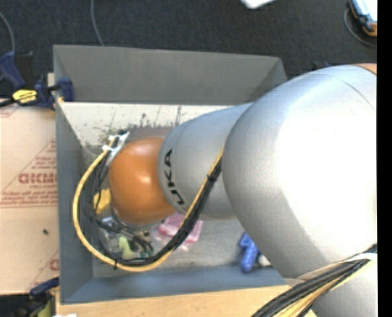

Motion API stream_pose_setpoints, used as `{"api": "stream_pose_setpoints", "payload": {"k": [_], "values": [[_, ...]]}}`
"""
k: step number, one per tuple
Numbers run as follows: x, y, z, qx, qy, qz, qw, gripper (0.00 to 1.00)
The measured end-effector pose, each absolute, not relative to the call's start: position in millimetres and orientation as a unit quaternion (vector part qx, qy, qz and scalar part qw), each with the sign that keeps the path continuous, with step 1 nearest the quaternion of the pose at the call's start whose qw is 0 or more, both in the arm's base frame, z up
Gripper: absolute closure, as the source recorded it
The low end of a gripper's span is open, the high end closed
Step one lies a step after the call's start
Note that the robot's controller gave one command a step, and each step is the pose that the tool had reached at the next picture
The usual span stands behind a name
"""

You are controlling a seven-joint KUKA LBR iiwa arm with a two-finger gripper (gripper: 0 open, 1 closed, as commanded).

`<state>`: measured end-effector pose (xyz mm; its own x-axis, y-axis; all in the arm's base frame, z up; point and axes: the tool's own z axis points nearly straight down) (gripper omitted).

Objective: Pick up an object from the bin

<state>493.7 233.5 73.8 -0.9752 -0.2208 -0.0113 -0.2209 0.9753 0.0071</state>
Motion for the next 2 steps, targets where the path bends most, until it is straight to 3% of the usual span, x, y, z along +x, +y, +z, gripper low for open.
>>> {"api": "stream_pose_setpoints", "payload": {"k": [1, 2], "values": [[492.2, 232.7, 79.2, -0.111, 0.994, 0.004, 0.003, 1.00], [491.4, 232.2, 101.3, -0.111, 0.994, 0.003, 0.002, 1.00]]}}
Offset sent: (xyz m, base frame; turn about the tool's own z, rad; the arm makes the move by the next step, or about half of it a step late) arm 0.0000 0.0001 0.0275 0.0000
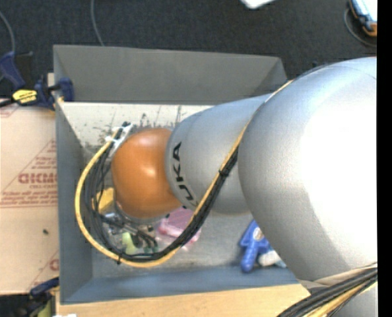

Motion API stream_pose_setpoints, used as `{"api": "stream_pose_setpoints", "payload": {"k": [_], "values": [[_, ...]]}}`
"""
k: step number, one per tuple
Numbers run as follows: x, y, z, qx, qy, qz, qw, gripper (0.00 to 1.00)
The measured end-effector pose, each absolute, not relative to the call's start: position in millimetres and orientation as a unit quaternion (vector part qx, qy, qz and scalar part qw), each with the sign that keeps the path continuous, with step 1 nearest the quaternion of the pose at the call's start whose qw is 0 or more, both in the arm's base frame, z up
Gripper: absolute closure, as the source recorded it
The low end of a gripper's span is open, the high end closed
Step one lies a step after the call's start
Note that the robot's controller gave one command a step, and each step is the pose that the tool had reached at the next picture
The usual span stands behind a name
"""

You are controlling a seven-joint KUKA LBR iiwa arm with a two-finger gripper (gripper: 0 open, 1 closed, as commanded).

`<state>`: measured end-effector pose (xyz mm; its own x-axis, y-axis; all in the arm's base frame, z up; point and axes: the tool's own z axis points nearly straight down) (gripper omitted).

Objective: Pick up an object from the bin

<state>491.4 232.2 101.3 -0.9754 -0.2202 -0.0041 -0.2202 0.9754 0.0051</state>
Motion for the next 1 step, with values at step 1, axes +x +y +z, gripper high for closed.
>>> {"api": "stream_pose_setpoints", "payload": {"k": [1], "values": [[494.2, 233.4, 117.3, -0.111, 0.994, 0.004, 0.007, 1.00]]}}
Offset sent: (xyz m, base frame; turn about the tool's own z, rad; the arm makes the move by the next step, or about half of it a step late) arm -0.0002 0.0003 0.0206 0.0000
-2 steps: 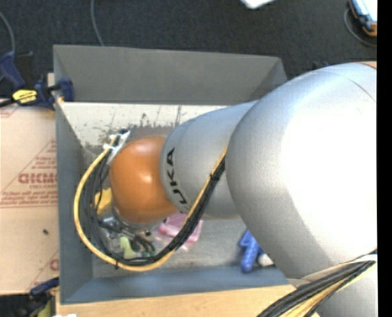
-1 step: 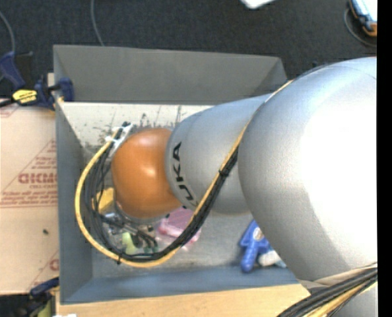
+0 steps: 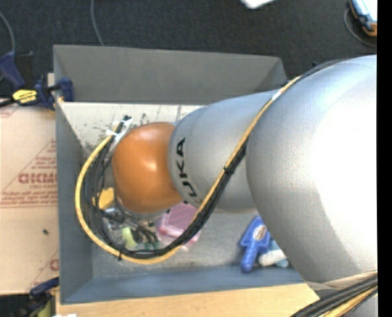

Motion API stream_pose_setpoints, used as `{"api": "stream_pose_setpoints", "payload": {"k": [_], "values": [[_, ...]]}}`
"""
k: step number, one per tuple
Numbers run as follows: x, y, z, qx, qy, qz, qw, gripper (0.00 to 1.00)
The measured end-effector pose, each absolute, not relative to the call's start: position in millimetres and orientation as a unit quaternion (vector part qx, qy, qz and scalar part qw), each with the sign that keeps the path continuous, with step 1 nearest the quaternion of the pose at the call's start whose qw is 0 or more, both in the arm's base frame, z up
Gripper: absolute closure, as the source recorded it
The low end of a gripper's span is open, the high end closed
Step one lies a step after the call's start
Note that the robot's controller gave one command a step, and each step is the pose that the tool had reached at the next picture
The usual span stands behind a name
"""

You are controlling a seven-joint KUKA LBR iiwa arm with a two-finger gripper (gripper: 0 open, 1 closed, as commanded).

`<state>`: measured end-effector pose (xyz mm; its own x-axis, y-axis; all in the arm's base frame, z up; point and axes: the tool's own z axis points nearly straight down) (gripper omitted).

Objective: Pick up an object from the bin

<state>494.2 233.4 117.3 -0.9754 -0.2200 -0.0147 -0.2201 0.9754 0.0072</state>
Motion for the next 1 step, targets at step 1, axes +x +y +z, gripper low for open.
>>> {"api": "stream_pose_setpoints", "payload": {"k": [1], "values": [[494.4, 233.4, 122.5, -0.111, 0.994, 0.005, 0.007, 1.00]]}}
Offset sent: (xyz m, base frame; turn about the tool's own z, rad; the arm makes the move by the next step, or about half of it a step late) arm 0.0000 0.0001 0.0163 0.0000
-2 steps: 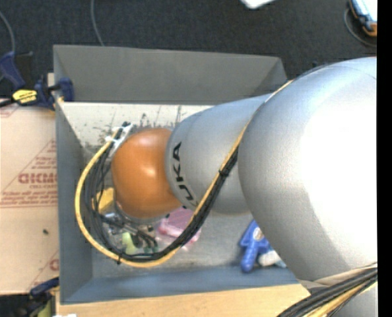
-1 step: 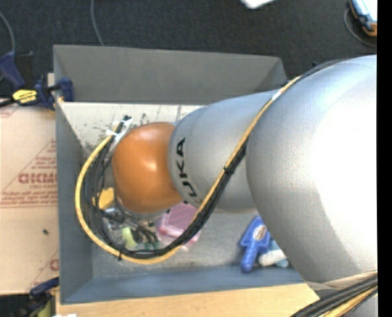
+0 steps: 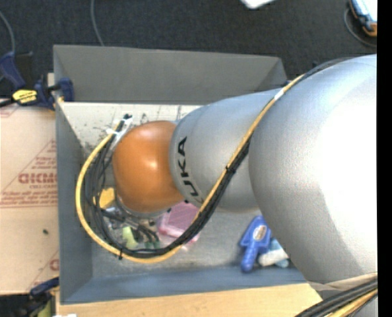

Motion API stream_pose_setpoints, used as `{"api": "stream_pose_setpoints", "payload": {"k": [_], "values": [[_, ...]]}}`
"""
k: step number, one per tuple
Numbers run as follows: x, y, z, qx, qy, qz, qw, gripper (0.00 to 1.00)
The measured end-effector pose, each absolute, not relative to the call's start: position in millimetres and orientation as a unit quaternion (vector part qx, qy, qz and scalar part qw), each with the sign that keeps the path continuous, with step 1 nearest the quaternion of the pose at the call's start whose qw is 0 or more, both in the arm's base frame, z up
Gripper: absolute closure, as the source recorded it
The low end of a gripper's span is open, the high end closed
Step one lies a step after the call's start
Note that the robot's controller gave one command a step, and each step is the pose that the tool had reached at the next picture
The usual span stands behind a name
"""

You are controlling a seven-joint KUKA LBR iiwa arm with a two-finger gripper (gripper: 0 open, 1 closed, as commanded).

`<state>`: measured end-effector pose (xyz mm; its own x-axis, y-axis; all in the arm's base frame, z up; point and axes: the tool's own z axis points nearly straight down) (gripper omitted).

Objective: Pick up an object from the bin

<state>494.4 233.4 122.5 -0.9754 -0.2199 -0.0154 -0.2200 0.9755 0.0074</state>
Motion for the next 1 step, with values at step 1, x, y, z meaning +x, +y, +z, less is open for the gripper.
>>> {"api": "stream_pose_setpoints", "payload": {"k": [1], "values": [[493.9, 233.0, 124.9, -0.110, 0.994, 0.004, 0.006, 1.00]]}}
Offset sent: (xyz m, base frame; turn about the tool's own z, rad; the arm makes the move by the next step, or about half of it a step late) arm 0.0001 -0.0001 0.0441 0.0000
